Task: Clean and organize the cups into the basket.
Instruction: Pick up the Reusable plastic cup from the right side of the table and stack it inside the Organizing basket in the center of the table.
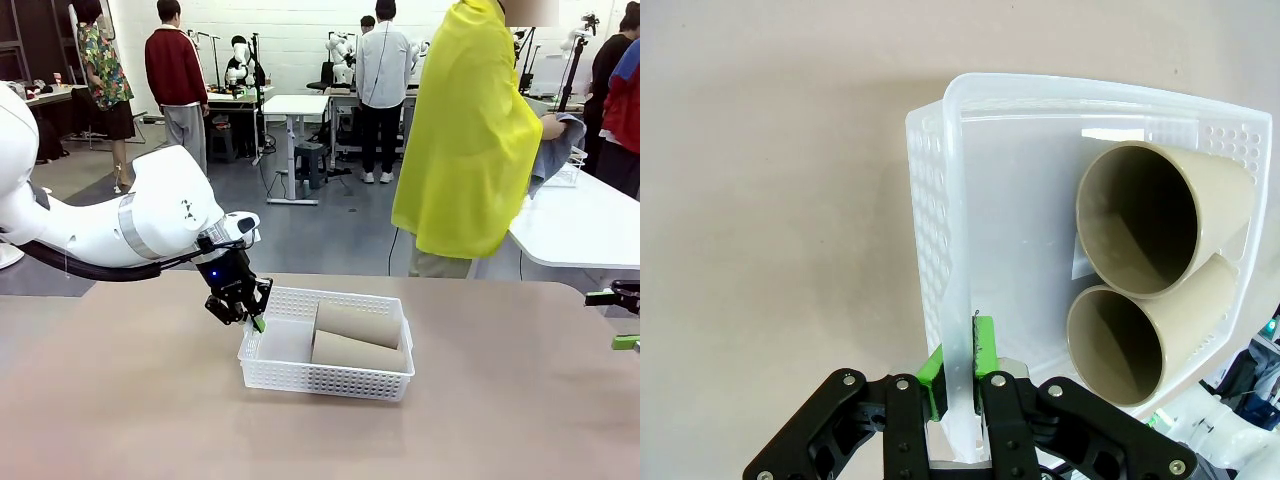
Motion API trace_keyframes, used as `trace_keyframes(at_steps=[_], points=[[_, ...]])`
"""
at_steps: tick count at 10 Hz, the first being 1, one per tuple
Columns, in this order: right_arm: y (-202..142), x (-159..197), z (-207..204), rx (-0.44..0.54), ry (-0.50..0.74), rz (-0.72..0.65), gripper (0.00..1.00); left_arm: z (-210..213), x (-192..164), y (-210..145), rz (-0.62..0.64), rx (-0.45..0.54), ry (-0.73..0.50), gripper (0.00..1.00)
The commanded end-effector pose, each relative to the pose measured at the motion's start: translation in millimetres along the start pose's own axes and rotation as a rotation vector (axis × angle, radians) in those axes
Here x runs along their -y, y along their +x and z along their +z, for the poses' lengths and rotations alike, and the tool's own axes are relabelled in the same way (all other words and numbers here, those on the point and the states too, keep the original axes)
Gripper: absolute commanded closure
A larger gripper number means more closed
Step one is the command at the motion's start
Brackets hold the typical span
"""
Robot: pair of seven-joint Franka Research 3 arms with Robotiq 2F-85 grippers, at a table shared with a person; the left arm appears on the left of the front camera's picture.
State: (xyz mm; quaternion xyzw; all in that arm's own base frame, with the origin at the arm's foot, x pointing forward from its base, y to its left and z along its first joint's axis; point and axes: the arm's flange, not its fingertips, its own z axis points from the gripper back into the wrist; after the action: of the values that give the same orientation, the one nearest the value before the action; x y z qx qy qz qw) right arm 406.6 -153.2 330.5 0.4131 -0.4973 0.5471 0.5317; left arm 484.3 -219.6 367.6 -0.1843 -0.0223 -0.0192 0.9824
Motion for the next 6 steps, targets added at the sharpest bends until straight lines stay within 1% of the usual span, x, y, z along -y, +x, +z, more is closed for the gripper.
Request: trace_keyframes(at_steps=[1, 6], points=[[1.7, -2.2, -0.6, -0.008, -0.009, 0.005, 0.0, 1.1, 0.2, -0.1, -0.001, -0.003, -0.005, 1.0], [1.7, -2.2, -0.6, -0.008, -0.009, 0.005, 0.0, 1.1, 0.2, -0.1, -0.001, -0.003, -0.005, 1.0]])
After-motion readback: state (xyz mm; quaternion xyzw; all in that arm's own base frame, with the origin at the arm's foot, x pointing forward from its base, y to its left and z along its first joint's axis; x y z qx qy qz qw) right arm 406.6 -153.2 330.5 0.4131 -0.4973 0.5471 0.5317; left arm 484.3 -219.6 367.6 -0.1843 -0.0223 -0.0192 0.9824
